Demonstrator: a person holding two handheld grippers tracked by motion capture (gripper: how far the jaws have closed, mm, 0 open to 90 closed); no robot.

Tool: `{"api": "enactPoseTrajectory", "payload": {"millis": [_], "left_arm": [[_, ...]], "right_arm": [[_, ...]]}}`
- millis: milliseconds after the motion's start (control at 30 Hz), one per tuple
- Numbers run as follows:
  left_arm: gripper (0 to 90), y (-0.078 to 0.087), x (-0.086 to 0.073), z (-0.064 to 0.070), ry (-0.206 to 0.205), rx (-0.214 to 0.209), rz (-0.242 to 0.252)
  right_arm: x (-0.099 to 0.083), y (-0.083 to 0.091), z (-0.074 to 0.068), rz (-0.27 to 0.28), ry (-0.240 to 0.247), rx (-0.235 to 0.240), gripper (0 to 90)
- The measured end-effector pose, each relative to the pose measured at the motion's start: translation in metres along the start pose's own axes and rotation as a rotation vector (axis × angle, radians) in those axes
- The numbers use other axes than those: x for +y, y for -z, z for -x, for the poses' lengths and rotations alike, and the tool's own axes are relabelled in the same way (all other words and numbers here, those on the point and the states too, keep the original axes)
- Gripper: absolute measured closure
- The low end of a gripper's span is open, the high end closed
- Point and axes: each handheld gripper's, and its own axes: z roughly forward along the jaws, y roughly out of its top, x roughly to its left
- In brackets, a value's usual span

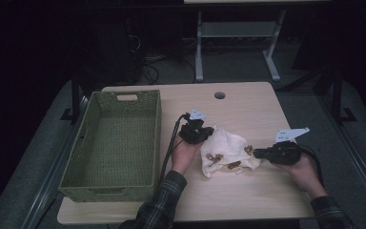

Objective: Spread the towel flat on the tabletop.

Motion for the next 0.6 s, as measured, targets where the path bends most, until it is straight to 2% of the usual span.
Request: {"api": "enactPoseTrajectory", "payload": {"millis": [100, 233, 300, 467, 600], "left_arm": [[74.7, -0.002, -0.004, 0.0, -0.008, 0.014, -0.024], [62.2, 0.004, -0.003, 0.002, -0.027, 0.032, -0.018], [60.1, 0.007, -0.003, 0.003, -0.027, 0.015, -0.013], [57.3, 0.011, -0.009, 0.011, -0.065, -0.026, -0.049], [56.9, 0.012, -0.018, 0.019, -0.067, -0.057, -0.066]], "right_arm": [[0.0, -0.005, -0.003, -0.012, 0.002, 0.015, 77.2], [0.003, -0.002, -0.003, 0.004, -0.002, 0.002, 69.2], [0.005, 0.003, 0.0, 0.021, -0.008, -0.005, 68.1], [0.012, 0.01, 0.014, 0.06, -0.032, -0.034, 67.4], [0.017, 0.003, 0.03, 0.054, -0.057, -0.066, 68.4]]}}
